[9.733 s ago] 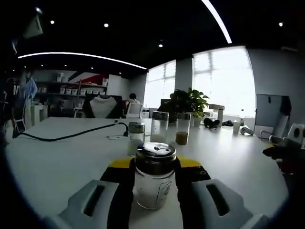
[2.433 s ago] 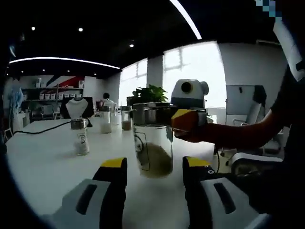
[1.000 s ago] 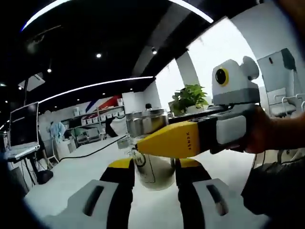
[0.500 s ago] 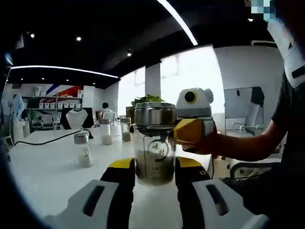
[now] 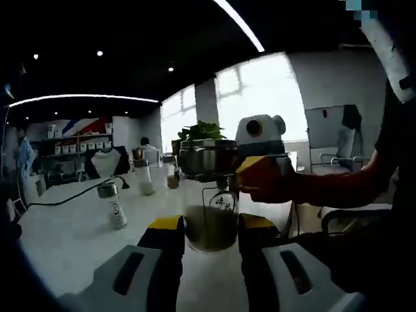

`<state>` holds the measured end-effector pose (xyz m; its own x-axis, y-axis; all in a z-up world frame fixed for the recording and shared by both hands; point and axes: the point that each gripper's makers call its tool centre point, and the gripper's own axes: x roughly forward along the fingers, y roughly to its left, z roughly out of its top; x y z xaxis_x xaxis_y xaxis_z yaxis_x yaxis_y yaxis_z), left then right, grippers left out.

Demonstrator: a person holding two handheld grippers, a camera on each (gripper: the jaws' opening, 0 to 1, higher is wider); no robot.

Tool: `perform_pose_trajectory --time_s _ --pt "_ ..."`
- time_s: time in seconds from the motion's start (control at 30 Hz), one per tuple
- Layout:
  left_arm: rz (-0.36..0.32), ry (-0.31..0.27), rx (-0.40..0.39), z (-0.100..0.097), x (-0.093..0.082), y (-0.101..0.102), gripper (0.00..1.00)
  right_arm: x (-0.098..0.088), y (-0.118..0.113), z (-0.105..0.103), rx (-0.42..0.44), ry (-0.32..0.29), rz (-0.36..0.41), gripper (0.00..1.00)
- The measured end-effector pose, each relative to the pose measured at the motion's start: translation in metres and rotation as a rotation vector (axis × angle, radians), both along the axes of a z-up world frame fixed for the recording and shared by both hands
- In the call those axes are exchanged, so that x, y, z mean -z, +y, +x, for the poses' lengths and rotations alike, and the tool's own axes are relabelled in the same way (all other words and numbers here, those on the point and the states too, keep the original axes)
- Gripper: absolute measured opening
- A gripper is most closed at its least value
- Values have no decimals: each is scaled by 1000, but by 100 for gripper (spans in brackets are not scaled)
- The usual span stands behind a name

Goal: Rotate the seasoning bottle until the label or dispensing opening points toward the visible target arrow and the bottle remains upright within the marked orientation range

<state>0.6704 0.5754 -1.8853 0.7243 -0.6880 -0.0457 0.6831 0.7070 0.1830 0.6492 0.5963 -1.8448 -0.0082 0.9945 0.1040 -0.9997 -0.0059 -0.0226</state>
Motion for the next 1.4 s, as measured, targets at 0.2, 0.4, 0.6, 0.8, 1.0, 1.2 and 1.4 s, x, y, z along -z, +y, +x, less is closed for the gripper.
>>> perform_pose_trajectory --time_s 0.2,0.4,0.6,0.8,1.0,1.2,1.4 --pt "-38 -25 -165 13 -2 14 34 -3 11 12 141 -25 -2 32" --pt "-101 -8 -293 24 -1 30 34 -4 19 23 265 -3 -14 30" --pt "-73 -25 -368 27 1 38 34 -2 25 31 334 51 -15 30" --pt "-33 -34 -394 30 5 42 34 2 26 36 358 99 -21 30" --pt "10 -52 -316 32 9 37 34 4 20 41 363 87 -27 29" --pt "-3 0 -235 30 14 34 36 5 14 48 336 109 -24 29" --pt "-57 50 -168 30 17 34 51 5 0 65 337 101 -44 29"
